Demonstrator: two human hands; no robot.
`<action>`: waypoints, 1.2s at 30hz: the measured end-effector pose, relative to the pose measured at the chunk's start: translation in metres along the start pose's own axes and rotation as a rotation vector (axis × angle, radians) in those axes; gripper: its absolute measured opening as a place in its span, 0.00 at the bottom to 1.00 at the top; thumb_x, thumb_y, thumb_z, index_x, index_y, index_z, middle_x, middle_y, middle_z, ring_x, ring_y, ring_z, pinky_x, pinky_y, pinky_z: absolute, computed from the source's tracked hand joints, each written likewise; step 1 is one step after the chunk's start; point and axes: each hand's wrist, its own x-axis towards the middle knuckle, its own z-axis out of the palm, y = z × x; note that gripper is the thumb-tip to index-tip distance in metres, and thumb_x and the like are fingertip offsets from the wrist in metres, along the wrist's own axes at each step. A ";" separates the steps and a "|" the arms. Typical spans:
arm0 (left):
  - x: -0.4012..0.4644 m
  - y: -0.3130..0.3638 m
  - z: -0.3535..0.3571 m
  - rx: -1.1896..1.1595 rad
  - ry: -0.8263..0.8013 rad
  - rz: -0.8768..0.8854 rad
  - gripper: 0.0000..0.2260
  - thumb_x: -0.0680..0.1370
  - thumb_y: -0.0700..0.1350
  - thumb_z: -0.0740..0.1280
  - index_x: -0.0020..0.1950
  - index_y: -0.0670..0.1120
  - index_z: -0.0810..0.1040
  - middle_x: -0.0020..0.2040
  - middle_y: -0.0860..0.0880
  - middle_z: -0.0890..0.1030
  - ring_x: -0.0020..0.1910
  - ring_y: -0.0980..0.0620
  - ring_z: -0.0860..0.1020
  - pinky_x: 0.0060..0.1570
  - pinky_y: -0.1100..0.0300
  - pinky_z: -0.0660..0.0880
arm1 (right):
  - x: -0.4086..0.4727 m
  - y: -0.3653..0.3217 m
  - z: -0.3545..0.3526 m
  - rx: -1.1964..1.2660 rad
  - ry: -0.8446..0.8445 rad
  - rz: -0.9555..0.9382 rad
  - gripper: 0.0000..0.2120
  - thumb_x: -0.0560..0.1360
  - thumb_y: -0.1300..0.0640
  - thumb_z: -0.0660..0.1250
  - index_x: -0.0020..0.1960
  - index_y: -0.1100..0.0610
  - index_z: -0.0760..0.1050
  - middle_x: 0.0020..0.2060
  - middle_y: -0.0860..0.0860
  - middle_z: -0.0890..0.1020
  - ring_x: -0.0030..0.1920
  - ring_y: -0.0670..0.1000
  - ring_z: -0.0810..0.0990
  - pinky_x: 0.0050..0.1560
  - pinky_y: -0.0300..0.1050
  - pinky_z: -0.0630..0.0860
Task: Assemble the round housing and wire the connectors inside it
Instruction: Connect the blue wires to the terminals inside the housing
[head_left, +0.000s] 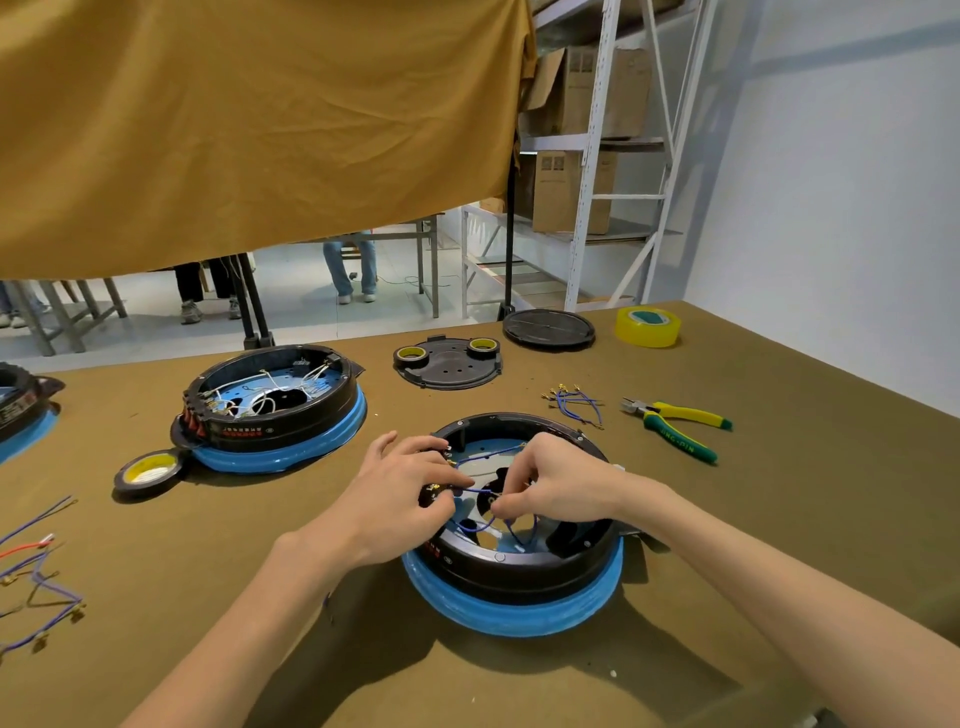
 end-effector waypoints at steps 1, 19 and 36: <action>0.001 0.001 0.000 0.006 -0.003 0.003 0.21 0.77 0.56 0.54 0.64 0.62 0.80 0.60 0.65 0.77 0.73 0.67 0.59 0.80 0.46 0.43 | 0.001 0.001 0.001 -0.002 0.002 0.023 0.11 0.75 0.46 0.73 0.39 0.51 0.87 0.38 0.58 0.84 0.34 0.53 0.73 0.38 0.50 0.72; 0.017 0.019 0.002 -0.103 0.081 -0.104 0.03 0.76 0.64 0.70 0.43 0.70 0.80 0.45 0.72 0.76 0.62 0.64 0.66 0.77 0.42 0.48 | -0.013 0.013 -0.027 0.058 0.034 -0.042 0.09 0.76 0.45 0.72 0.51 0.48 0.86 0.42 0.51 0.85 0.40 0.49 0.80 0.42 0.47 0.76; 0.040 0.030 0.003 0.124 0.012 -0.111 0.13 0.71 0.66 0.73 0.34 0.60 0.79 0.41 0.63 0.80 0.56 0.55 0.65 0.75 0.41 0.51 | 0.010 0.018 -0.034 -0.224 -0.112 0.083 0.05 0.75 0.53 0.74 0.42 0.44 0.84 0.38 0.40 0.84 0.41 0.41 0.81 0.40 0.35 0.73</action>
